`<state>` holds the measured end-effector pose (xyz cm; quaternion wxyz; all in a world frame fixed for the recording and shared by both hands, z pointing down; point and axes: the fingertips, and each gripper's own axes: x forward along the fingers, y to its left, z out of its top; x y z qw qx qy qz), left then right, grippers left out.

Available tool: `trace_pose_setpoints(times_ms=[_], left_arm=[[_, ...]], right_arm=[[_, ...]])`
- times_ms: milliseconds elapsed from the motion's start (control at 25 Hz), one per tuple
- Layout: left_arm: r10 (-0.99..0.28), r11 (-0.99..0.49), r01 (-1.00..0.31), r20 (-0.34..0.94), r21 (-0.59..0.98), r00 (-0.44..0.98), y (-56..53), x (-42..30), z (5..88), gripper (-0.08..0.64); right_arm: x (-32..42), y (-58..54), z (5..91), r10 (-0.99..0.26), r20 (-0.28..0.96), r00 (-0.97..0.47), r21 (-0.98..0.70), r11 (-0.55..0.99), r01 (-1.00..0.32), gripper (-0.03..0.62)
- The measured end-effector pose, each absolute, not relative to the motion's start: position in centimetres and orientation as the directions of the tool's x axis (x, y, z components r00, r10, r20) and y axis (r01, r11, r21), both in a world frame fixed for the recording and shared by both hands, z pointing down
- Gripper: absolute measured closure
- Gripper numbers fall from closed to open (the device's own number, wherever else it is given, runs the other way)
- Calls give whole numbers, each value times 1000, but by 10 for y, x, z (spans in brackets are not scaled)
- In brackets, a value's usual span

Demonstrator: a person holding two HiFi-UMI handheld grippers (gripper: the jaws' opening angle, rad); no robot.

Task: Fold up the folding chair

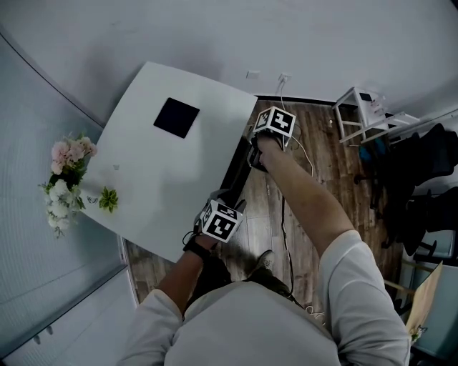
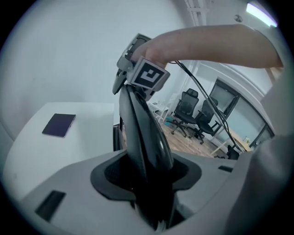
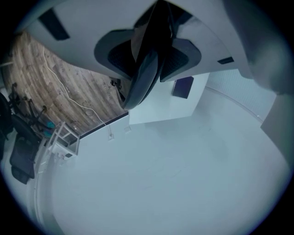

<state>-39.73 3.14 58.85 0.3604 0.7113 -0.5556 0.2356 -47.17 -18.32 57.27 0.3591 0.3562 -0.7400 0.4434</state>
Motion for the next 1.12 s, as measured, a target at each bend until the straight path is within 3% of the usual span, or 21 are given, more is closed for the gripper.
trace_pose_setpoints(times_ms=[280, 480, 800, 1120], left_arm=[[-638, -100, -969, 733, 224, 236, 42, -423, 591, 362], [-653, -90, -985, 738, 148, 171, 55, -427, 576, 347], [-764, -30, -999, 645, -31, 3, 42, -423, 506, 339], [-846, -115, -992, 528, -46, 74, -8, -328, 438, 339]], right_arm=[[-490, -167, 561, -197, 753, -628, -526, 395, -753, 375], [-458, -155, 530, -190, 683, -705, -568, 468, -677, 364], [-308, -163, 449, -408, 514, -754, -431, 637, -639, 407], [-121, -156, 383, -619, 390, -682, -231, 651, -723, 416]])
